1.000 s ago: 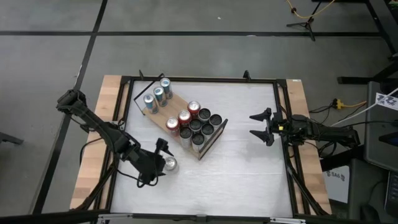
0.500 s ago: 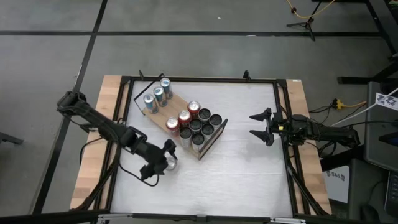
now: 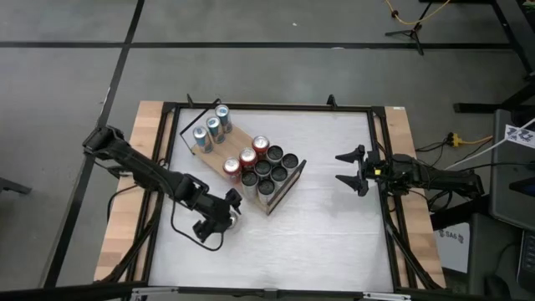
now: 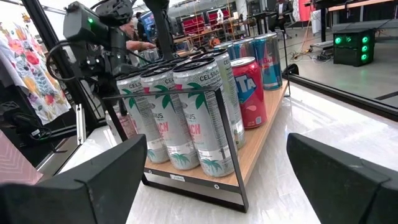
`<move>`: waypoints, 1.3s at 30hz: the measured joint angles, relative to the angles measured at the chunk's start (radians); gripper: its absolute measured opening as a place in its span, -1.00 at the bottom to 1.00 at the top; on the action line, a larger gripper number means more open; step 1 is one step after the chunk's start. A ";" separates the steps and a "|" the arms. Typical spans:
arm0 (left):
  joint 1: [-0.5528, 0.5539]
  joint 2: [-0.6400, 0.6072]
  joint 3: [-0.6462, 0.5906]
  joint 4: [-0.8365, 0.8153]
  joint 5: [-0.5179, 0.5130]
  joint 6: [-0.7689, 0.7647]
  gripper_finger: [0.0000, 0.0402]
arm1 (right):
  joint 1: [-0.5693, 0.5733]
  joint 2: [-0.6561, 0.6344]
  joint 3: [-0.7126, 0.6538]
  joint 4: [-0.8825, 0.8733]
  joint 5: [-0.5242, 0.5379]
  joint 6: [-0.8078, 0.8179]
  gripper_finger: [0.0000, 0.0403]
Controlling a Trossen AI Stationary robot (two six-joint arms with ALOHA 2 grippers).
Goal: Place canned beverage on shelf
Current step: Put the red-silver soda can on the shelf
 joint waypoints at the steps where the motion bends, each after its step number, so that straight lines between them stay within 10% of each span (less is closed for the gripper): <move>1: 0.002 0.011 0.000 -0.002 0.000 0.000 0.98 | 0.000 0.000 0.000 0.000 0.000 0.000 0.89; 39: 0.005 0.087 0.000 -0.039 -0.094 -0.301 0.53 | 0.000 0.000 0.000 0.000 0.000 0.000 0.89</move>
